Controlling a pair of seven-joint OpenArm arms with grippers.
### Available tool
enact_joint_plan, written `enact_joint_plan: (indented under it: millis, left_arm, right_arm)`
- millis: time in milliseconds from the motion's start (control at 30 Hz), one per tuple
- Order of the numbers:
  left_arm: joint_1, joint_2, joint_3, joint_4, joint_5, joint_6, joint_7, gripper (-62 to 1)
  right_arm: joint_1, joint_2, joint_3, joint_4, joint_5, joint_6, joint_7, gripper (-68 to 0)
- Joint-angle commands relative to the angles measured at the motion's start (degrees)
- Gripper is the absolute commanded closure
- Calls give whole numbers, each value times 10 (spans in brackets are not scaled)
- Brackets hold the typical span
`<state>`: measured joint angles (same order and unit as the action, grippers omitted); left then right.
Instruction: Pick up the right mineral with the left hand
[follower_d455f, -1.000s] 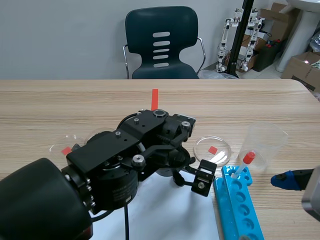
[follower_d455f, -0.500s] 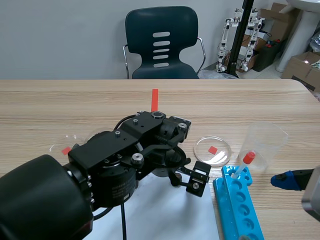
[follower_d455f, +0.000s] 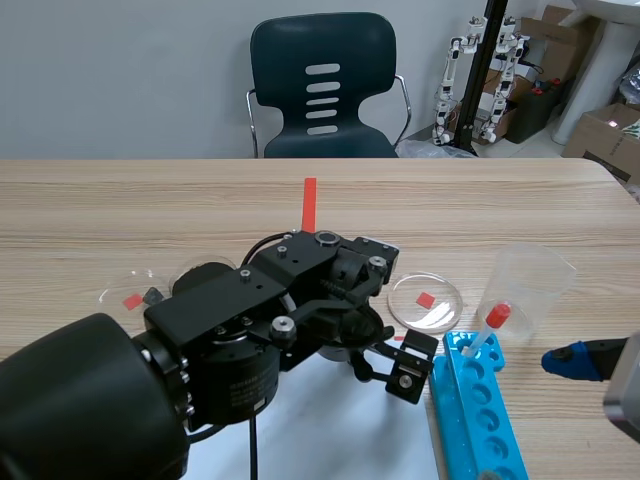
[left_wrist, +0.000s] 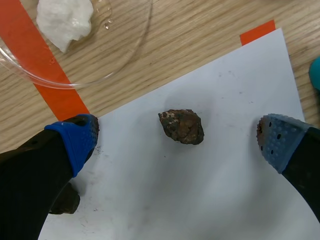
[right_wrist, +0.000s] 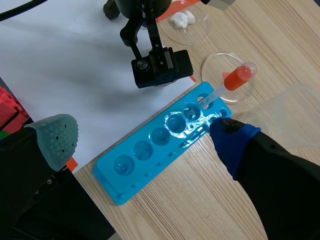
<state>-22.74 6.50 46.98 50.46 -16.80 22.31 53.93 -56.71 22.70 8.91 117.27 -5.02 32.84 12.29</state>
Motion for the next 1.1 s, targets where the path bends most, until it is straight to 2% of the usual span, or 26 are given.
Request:
enact_joint_plan:
  millis: [0,600,700,1067]
  left_arm:
    - [-9,20,3,11,-2,-2,-2,-623]
    - [-9,20,3,11,-7,-2,-5,-623]
    - [-9,20,3,11,-23,-2,-16,-623]
    - [-9,20,3,11,-23,-2,-26,-623]
  right_arm:
    - [4,6,1,9,5,-1,5,-547]
    - [4,6,1,9,5,-1,5,-547]
    - [4,6,1,9,5,-1,5,-547]
    - [4,6,1,9,5,-1,5,-547]
